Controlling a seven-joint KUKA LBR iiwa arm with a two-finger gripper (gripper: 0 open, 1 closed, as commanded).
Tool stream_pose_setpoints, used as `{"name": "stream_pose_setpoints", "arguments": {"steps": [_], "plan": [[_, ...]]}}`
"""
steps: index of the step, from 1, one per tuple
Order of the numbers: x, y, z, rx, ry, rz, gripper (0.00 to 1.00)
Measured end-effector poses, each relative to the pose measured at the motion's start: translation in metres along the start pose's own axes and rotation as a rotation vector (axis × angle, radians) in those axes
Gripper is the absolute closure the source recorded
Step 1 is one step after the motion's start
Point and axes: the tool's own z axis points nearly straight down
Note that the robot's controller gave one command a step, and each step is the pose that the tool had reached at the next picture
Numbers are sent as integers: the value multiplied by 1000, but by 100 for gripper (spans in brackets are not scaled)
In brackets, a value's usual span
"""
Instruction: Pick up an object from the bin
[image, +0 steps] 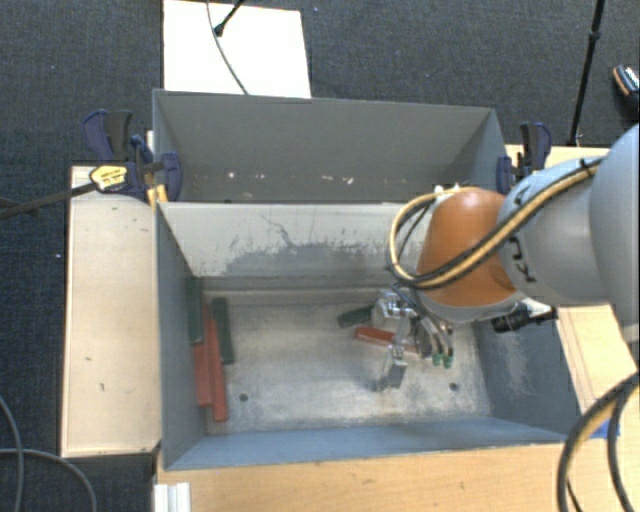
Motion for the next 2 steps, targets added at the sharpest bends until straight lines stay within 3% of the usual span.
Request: {"name": "stream_pose_setpoints", "arguments": {"steps": [1, 2], "plan": [[-1, 0, -1, 0, -2, 0, 0], [-1, 0, -1, 0, -3, 0, 100]]}}
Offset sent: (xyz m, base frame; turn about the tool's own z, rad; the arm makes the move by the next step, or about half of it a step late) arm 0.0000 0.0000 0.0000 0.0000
